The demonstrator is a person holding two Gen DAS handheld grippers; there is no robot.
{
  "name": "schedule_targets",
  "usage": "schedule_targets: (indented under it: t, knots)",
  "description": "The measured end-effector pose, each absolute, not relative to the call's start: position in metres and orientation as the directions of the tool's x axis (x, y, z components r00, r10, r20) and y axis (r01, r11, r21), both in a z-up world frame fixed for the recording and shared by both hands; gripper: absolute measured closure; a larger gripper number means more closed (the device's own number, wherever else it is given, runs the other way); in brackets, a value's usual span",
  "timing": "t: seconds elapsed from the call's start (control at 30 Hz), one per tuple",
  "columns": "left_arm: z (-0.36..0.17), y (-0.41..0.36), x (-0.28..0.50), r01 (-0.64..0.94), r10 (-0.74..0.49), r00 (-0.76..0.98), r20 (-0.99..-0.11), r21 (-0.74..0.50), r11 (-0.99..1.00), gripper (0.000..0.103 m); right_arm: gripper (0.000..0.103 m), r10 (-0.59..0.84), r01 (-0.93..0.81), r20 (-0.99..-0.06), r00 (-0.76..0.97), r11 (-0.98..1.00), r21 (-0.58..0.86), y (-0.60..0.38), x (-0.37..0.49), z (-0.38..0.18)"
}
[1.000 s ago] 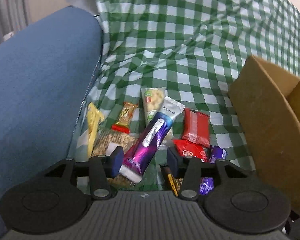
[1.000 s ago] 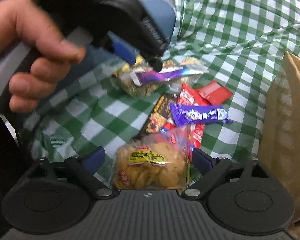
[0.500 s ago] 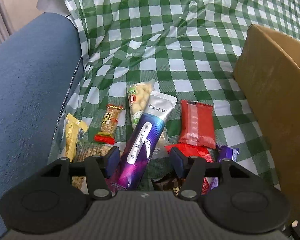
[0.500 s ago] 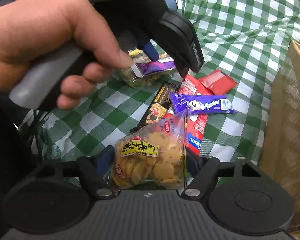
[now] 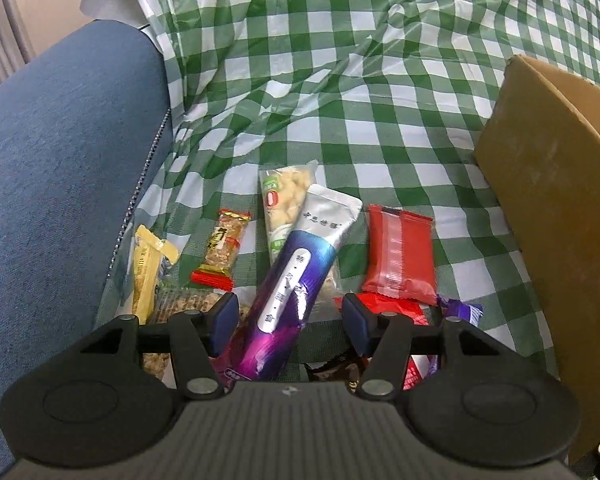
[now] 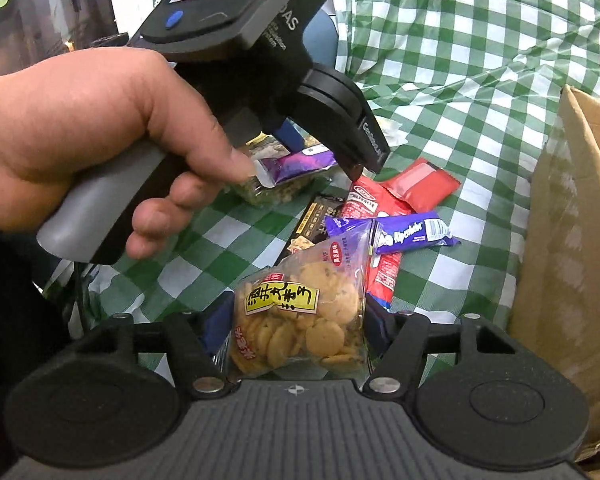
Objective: Organize snacks
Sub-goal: 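Grasp the purple tube snack with the left gripper while the right grasps the cookie bag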
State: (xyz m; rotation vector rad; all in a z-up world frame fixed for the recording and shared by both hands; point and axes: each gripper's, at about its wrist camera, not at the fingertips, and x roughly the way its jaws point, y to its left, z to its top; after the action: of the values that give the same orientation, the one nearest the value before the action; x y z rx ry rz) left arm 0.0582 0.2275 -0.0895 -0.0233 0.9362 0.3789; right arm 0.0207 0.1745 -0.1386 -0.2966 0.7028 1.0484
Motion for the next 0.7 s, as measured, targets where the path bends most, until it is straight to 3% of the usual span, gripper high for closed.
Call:
schedule_targets:
  t: [0.2,0.27,0.37,0.7]
  knots:
    - [-0.094,0.226,0.057,-0.348,0.338,0.509,-0.792,0.17,0.922,0.043,0.035,0.675,-0.867,-0.674,0.302,0.487,0.1,0.165,0.003,-0.132]
    - [-0.094,0.224,0.057,-0.336,0.349,0.511,-0.786,0.19,0.922,0.06,0.035,0.672,-0.866,-0.68,0.294,0.488,0.107,0.161,0.003,-0.131]
    - [-0.089,0.228,0.053,-0.339,0.32,0.531,-0.784,0.149,0.929,0.076,0.035,0.67,-0.866,-0.682,0.295,0.489,0.107,0.154,0.002,-0.132]
    - [-0.065,0.228,0.0,-0.338,0.051,0.584,-0.81,-0.186,0.923,0.078,0.035,0.671,-0.847,-0.678,0.302,0.515,0.132,0.116,-0.005,-0.128]
